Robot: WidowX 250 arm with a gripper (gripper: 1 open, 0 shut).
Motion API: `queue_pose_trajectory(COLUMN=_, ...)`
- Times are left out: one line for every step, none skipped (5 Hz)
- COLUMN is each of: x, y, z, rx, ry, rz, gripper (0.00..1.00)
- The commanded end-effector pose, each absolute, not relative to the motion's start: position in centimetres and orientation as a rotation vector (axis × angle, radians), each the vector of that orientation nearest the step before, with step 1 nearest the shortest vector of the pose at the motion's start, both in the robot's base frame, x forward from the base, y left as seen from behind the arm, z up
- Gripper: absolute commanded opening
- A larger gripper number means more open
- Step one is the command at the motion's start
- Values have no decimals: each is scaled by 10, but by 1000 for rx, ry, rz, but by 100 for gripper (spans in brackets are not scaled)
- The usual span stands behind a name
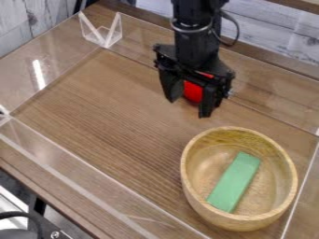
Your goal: Put the green stick in the brown bowl
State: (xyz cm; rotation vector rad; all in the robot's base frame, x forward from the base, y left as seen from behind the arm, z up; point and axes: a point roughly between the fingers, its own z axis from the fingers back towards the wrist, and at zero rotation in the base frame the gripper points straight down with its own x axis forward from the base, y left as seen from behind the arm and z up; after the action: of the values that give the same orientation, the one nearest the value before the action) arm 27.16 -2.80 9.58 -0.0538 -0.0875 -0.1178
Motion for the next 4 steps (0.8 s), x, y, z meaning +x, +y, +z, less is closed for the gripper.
queue_pose_trajectory(x=279, y=-33, z=108, rx=-55, ry=-101, rz=-159, gripper=100)
queue_pose_trajectory(x=283, y=-38, z=116, rx=-56, ry=-94, rz=-192, gripper=100)
queue_pose_trajectory(x=279, y=-49, z=108, rx=-56, ry=-95, rz=-159, gripper=100)
queue_pose_trajectory(x=278, y=-57, z=102, rx=-52, ry=-101, rz=-116, gripper=100)
